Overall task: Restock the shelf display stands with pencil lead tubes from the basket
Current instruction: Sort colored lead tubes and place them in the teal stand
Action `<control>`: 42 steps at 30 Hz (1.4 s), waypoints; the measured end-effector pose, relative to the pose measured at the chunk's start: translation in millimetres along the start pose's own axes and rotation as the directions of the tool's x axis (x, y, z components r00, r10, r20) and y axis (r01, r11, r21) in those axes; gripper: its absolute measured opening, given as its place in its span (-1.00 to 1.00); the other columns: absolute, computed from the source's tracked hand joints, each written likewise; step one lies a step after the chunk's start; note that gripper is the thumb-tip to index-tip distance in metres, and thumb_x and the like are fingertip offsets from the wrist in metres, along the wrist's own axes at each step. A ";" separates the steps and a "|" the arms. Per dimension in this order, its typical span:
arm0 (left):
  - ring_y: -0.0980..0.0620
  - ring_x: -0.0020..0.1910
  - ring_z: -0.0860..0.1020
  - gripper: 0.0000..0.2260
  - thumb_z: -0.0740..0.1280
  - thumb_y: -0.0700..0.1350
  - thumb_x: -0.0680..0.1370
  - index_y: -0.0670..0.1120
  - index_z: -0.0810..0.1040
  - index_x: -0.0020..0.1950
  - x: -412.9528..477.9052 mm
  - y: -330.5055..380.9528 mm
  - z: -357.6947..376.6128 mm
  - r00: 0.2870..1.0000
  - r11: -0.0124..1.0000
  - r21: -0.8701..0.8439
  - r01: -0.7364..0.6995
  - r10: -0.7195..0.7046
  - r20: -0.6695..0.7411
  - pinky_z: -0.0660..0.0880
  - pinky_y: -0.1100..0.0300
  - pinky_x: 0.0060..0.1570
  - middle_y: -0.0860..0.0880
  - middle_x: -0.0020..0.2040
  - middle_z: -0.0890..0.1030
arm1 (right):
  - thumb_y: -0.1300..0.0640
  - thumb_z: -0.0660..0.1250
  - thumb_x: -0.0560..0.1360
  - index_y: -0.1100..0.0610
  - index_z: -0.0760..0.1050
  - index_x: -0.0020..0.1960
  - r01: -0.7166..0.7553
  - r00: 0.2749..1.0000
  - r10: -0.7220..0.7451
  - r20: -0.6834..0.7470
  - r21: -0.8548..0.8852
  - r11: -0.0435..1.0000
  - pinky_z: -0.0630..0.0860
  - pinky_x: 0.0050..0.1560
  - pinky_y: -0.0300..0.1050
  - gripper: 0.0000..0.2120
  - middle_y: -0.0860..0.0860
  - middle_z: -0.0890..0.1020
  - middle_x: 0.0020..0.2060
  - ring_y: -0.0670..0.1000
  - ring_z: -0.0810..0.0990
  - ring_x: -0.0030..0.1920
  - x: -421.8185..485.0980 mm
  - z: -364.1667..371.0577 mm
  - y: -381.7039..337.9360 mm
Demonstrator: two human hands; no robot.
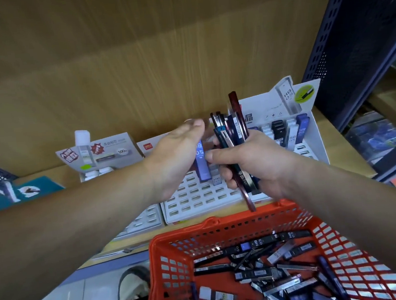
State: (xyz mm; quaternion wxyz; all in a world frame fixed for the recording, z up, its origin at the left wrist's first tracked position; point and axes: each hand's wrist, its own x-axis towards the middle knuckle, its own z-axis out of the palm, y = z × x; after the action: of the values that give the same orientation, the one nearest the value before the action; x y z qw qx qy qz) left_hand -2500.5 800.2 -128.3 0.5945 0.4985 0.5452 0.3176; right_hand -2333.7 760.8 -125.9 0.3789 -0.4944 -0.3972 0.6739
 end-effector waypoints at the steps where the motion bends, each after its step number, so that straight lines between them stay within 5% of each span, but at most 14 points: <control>1: -0.06 0.20 0.64 -0.63 0.23 0.18 0.68 -0.02 0.59 0.32 -1.9 1.4 -2.9 1.000 0.999 0.044 0.009 -0.010 0.010 0.52 -0.02 0.25 -0.02 0.19 0.71 | 0.31 0.50 0.50 0.18 0.58 0.01 0.001 1.000 -0.001 -0.001 -0.007 1.000 0.42 -0.45 -0.10 -0.86 0.20 0.52 -0.31 0.07 0.44 -0.42 1.7 -0.6 -0.5; 4: -0.06 -0.22 0.51 -0.65 0.14 0.05 0.75 -0.13 0.64 0.15 -8.2 -1.6 -7.8 0.998 0.978 0.210 -0.005 -0.007 0.059 0.44 0.13 -0.28 -0.18 -0.14 0.65 | 0.32 0.49 0.50 0.29 0.58 0.14 -0.011 1.000 0.011 0.013 0.017 1.000 0.43 -0.45 -0.12 -0.77 0.23 0.62 -0.17 0.03 0.45 -0.41 4.6 -0.5 -1.1; 7: -0.05 -0.28 0.40 -0.69 0.19 -0.05 0.73 -0.15 0.66 0.00 -6.3 -15.8 -8.0 0.998 0.936 0.348 -0.054 0.059 -0.004 0.36 0.12 -0.26 -0.15 -0.27 0.55 | 0.33 0.50 0.49 0.27 0.57 0.11 0.010 0.998 -0.008 -0.058 0.043 0.999 0.44 -0.46 -0.13 -0.77 0.24 0.66 -0.17 0.02 0.47 -0.43 8.4 8.4 1.8; 12: 0.19 -0.59 0.34 -0.79 0.31 -0.14 0.68 -0.17 0.64 -0.11 2.5 -32.5 -30.8 0.970 0.796 0.603 -0.055 0.186 -0.157 0.26 0.36 -0.56 0.04 -0.45 0.44 | 0.32 0.52 0.48 0.17 0.50 0.01 0.076 0.991 -0.078 -0.107 -0.026 0.997 0.46 -0.42 -0.08 -0.77 0.33 0.69 -0.09 0.07 0.48 -0.42 11.9 17.0 4.8; 18: 0.16 -0.40 0.51 -0.84 0.34 -0.13 0.65 -0.12 0.65 -0.09 -18.1 -40.2 -36.9 0.997 0.683 0.729 -0.035 0.075 -0.023 0.41 0.31 -0.40 -0.04 -0.26 0.61 | 0.26 0.45 0.56 0.20 0.48 0.06 0.088 0.995 -0.094 -0.043 -0.138 0.987 0.47 -0.41 -0.04 -0.84 0.17 0.68 -0.21 0.10 0.48 -0.37 -8.3 6.9 21.0; 21: 0.09 -0.39 0.57 -0.84 0.31 -0.18 0.66 -0.16 0.65 -0.04 -37.5 -37.9 -21.0 0.999 0.730 0.682 -0.045 0.045 0.018 0.44 0.31 -0.48 -0.21 -0.16 0.65 | 0.20 0.41 0.61 0.17 0.49 0.09 0.004 1.000 -0.003 0.018 -0.068 0.998 0.49 -0.34 -0.01 -0.87 0.13 0.67 -0.19 0.09 0.51 -0.34 -24.3 10.5 31.8; 26: 0.09 -0.40 0.56 -0.83 0.21 -0.16 0.70 -0.14 0.59 0.09 -70.2 -2.1 -6.2 0.999 0.868 0.496 0.032 -0.020 -0.029 0.42 0.21 -0.46 -0.10 -0.12 0.64 | 0.17 0.36 0.65 0.14 0.56 0.10 -0.070 0.990 0.064 0.129 0.045 0.997 0.57 -0.22 0.02 -0.94 0.13 0.67 -0.10 0.06 0.59 -0.27 -45.9 7.2 19.8; 32: 0.05 -0.33 0.66 -0.72 0.47 0.01 0.57 -0.20 0.56 0.04 -142.7 35.9 -6.2 0.995 0.948 0.303 0.097 -0.100 -0.007 0.55 0.13 -0.36 -0.19 -0.12 0.71 | 0.18 0.33 0.66 0.13 0.53 0.07 -0.053 0.998 0.060 -0.020 0.257 0.965 0.64 -0.23 -0.02 -0.97 0.09 0.60 -0.19 0.05 0.63 -0.28 -66.3 36.6 -17.3; 35: 0.04 -0.37 0.66 -0.72 0.55 -0.08 0.51 -0.18 0.51 0.01 -175.1 37.6 -7.8 0.999 0.963 0.266 0.046 -0.051 0.012 0.53 0.22 -0.42 -0.20 -0.17 0.73 | 0.17 0.30 0.67 0.16 0.52 0.07 -0.035 0.997 0.057 -0.052 0.354 0.935 0.70 -0.21 -0.05 -0.93 0.12 0.60 -0.15 0.08 0.68 -0.22 -71.7 67.5 -34.2; 40: -0.07 -0.20 0.73 -0.74 0.48 -0.32 0.54 -0.17 0.46 0.12 -201.4 37.3 -55.4 1.000 0.996 0.087 0.030 -0.030 0.000 0.66 0.07 -0.20 -0.25 -0.12 0.73 | 0.08 0.30 0.68 0.26 0.57 0.25 -0.032 0.996 0.049 -0.073 0.217 0.976 0.65 -0.31 -0.12 -0.73 0.19 0.74 0.06 0.13 0.76 0.02 -83.6 121.9 -51.4; 42: -0.13 -0.09 0.75 -0.78 0.46 -0.32 0.56 -0.20 0.48 0.12 -211.8 37.5 -77.9 0.999 0.998 0.049 0.039 -0.040 0.031 0.68 0.00 -0.04 -0.23 -0.07 0.74 | 0.10 0.34 0.66 0.26 0.55 0.28 0.012 0.988 0.004 -0.156 0.101 0.995 0.65 -0.30 -0.10 -0.71 0.18 0.75 0.04 0.14 0.77 -0.08 -89.0 135.2 -55.8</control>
State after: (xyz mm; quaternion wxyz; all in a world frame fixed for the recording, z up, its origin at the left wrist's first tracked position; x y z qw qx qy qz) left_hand -2612.6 635.6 -15.7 0.5969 0.5070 0.5530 0.2843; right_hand -2438.0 680.9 -16.1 0.4347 -0.5249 -0.3325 0.6519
